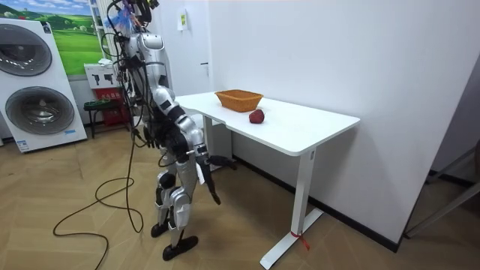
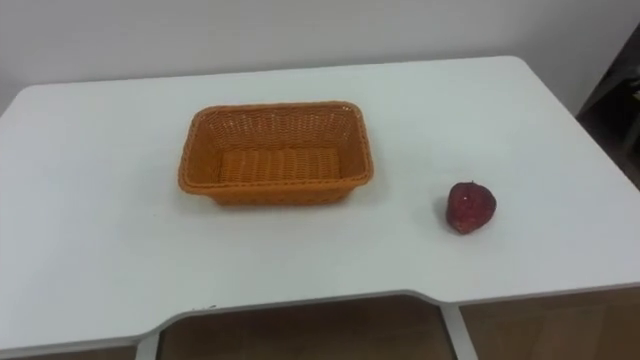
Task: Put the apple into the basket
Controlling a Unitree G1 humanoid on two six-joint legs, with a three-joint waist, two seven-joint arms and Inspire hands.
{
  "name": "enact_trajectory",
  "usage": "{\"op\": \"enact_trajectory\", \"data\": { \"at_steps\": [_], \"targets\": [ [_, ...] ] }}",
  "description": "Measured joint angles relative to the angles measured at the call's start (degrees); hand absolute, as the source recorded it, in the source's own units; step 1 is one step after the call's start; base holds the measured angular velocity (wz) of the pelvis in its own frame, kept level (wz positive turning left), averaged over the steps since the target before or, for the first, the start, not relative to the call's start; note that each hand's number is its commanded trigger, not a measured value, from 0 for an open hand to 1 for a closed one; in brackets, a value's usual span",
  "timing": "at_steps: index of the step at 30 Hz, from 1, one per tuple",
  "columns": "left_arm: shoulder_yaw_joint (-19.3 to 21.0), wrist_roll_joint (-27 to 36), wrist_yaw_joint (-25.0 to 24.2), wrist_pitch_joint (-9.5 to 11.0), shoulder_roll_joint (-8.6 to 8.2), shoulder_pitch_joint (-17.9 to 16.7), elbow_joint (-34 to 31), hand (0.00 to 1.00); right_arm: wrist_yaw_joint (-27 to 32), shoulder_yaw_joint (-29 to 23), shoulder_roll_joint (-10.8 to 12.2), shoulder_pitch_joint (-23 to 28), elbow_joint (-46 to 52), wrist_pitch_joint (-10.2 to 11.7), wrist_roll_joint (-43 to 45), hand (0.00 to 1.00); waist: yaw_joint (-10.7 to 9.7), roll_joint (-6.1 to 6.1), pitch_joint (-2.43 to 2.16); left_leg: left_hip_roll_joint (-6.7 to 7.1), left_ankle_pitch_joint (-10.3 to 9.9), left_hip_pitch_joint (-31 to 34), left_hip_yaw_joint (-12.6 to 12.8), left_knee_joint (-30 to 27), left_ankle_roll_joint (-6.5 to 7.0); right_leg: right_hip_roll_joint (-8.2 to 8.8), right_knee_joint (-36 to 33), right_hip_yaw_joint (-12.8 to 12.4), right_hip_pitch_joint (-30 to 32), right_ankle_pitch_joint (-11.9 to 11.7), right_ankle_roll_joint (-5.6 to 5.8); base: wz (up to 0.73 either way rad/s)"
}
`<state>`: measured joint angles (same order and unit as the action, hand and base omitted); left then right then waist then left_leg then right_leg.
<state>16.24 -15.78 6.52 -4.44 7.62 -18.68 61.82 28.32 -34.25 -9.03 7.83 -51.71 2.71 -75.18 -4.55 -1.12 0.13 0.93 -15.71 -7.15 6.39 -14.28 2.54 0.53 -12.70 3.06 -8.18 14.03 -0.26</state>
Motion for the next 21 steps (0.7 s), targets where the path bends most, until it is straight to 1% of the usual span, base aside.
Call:
{"op": "enact_trajectory", "data": {
  "at_steps": [1,3,4,6,7,9,10,11,12,13,14,15,16,17,18,21],
  "targets": [
    [0.0,0.0,0.2,0.0,0.02,0.0,-0.1,0.0,0.9,-0.7,-0.1,-0.2,1.2,0.4,0.1,0.0,0.0,-0.05,-0.03,0.01,0.0,0.0,0.0,0.1,0.0,0.0,0.0,0.0,0.0,0.0,0.0,0.0],
    [0.1,-0.1,0.2,0.3,0.04,-0.1,-1.0,0.0,5.3,-2.8,-0.3,-1.2,5.2,2.3,0.7,0.0,-0.1,-0.03,-0.1,0.01,0.0,0.1,-0.1,0.4,-0.01,-0.07,0.0,-0.1,0.2,0.0,-0.01,0.0],
    [0.2,-0.1,0.3,0.4,0.05,-0.1,-1.3,0.0,6.5,-3.0,-0.3,-1.2,6.4,2.7,1.5,0.0,0.0,-0.13,-0.15,0.04,0.0,0.1,-0.1,0.4,-0.01,-0.06,0.0,0.0,0.2,0.0,0.0,0.04],
    [0.5,-0.1,0.7,1.7,0.05,-0.2,-1.2,0.0,11.7,-3.0,-0.3,-1.0,12.5,4.0,6.9,0.0,0.1,-0.16,-0.17,0.13,0.0,0.2,-0.2,0.6,-0.01,-0.01,0.1,0.1,0.2,0.1,0.06,0.03],
    [0.5,-0.1,0.8,2.0,0.05,-0.3,-1.2,0.0,13.0,-3.0,-0.3,-1.0,14.2,4.2,8.8,0.0,0.1,-0.2,-0.19,0.16,0.0,0.2,-0.3,0.6,-0.01,0.0,0.0,0.1,0.3,0.1,0.08,0.0],
    [0.4,-0.1,0.8,2.5,0.13,-0.1,-1.3,0.0,17.5,-2.5,-0.3,-1.1,21.5,6.0,15.8,0.0,0.2,-0.36,-0.26,0.25,0.1,1.4,-0.2,0.5,0.08,0.1,-0.1,0.1,1.4,0.1,0.11,0.0],
    [0.4,-0.1,0.8,2.5,0.17,0.1,-1.3,0.0,18.5,-1.8,-0.3,-1.1,23.2,6.5,17.5,0.0,0.2,-0.49,-0.26,0.26,0.1,1.7,-0.3,0.4,0.1,0.13,-0.1,0.2,1.7,0.1,0.12,0.0],
    [0.3,-0.1,0.8,2.7,0.2,0.2,-1.2,0.0,20.6,-0.6,-0.4,-1.1,26.5,7.5,20.7,0.0,0.4,-0.76,-0.33,0.28,0.3,2.2,-0.3,0.5,0.1,0.13,-0.1,0.1,2.2,0.0,0.14,0.0],
    [0.3,-0.2,0.8,3.0,0.2,0.2,-1.2,0.0,22.6,0.6,-0.4,-1.1,29.7,7.8,25.1,0.0,0.6,-0.99,-0.31,0.27,0.3,2.5,-0.3,0.4,0.09,0.07,-0.1,0.0,2.3,0.0,0.15,0.0],
    [0.3,-0.2,0.8,3.2,0.24,0.1,-1.1,0.0,23.3,1.2,-0.4,-1.0,30.9,7.9,27.8,0.0,0.7,-1.04,-0.3,0.27,0.3,2.5,-0.4,0.4,0.09,0.07,-0.1,0.1,2.3,0.0,0.14,0.0],
    [0.3,-0.2,0.8,3.3,0.35,0.1,-1.0,0.0,24.5,1.8,-0.4,-1.0,33.3,8.1,32.6,0.0,1.1,-1.19,-0.29,0.29,0.3,2.5,-0.6,0.4,0.09,0.09,-0.1,0.3,2.2,-0.1,0.14,0.03],
    [-0.8,-0.2,0.8,3.4,0.69,0.1,-1.2,0.0,25.6,2.4,-0.8,-1.1,34.7,8.5,37.5,0.0,1.8,-1.16,-0.29,0.31,0.3,2.5,-0.5,0.5,0.09,0.09,-0.1,0.2,2.3,-0.1,0.14,0.0],
    [-1.4,-0.2,0.8,3.5,0.91,0.1,-1.3,0.0,25.9,3.0,-1.3,-1.2,34.8,8.8,39.8,0.0,1.9,-1.07,-0.33,0.31,0.3,2.5,-0.5,0.6,0.09,0.1,0.0,0.2,2.3,-0.1,0.14,0.0],
    [-2.1,-0.4,0.8,3.6,1.1,0.1,-1.4,0.0,26.1,4.5,-2.4,-1.2,34.9,8.8,43.3,0.0,2.5,-1.32,-0.16,0.33,0.3,2.5,-0.6,0.7,0.1,0.11,0.0,0.3,2.3,-0.1,0.14,0.0],
    [-3.0,-1.3,0.8,3.6,1.29,0.0,-1.5,0.0,26.1,5.5,-2.7,-1.2,35.4,8.8,46.9,0.0,2.9,-1.27,-0.13,0.36,0.3,2.5,-1.0,0.7,0.09,0.12,0.1,0.3,2.2,-0.1,0.14,0.05],
    [-3.5,-2.8,0.8,3.6,1.3,-0.1,-1.8,0.0,25.3,7.1,-2.8,-1.1,37.5,8.7,52.2,0.0,3.3,-1.21,-0.08,0.35,0.3,2.5,-1.1,0.7,0.08,0.13,0.1,0.6,2.4,-0.1,0.15,0.08]
  ]
}}
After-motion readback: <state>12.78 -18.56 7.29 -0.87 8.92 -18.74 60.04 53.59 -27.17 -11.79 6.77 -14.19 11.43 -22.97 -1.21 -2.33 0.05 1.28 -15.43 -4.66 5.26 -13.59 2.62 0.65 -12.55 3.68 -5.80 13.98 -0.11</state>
